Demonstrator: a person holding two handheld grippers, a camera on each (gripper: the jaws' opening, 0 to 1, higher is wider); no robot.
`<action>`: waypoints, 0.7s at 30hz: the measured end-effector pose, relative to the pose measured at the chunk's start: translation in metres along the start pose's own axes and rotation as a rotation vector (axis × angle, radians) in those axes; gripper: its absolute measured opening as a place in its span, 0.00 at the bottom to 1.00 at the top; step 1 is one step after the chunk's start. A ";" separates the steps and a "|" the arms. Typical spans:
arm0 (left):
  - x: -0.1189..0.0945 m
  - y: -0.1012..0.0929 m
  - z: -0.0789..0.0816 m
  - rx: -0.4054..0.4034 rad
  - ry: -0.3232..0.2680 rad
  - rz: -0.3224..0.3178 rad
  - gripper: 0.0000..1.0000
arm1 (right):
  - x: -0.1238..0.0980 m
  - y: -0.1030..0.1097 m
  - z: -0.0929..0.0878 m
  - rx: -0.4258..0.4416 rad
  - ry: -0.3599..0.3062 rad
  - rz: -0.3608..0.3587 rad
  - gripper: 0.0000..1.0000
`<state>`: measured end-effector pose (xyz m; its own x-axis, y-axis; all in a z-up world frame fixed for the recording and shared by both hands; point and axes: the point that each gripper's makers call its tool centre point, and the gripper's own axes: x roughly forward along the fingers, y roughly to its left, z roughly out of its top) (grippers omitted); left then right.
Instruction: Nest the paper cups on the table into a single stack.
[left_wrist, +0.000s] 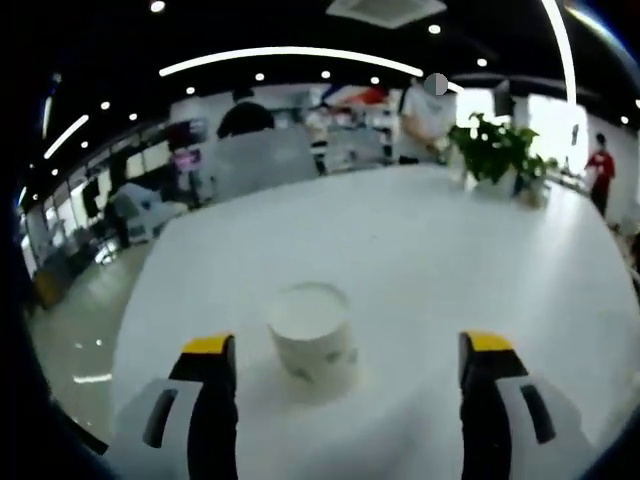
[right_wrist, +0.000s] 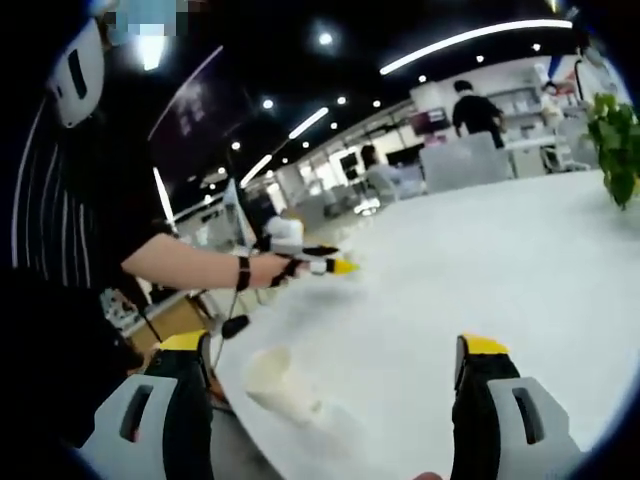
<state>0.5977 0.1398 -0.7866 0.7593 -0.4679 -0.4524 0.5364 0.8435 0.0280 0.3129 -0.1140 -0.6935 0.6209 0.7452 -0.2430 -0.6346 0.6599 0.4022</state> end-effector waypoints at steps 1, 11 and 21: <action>0.002 0.002 -0.001 -0.003 0.000 0.002 0.92 | 0.000 0.001 0.003 0.013 -0.021 0.006 1.00; 0.023 0.009 -0.005 -0.024 -0.018 0.005 0.83 | -0.003 -0.002 -0.003 0.024 0.003 -0.007 1.00; 0.033 0.012 -0.003 -0.016 -0.023 -0.002 0.73 | -0.003 -0.006 0.001 0.034 -0.002 -0.012 1.00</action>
<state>0.6282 0.1347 -0.8039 0.7667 -0.4751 -0.4318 0.5317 0.8468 0.0124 0.3150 -0.1205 -0.6944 0.6296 0.7368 -0.2465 -0.6108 0.6655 0.4290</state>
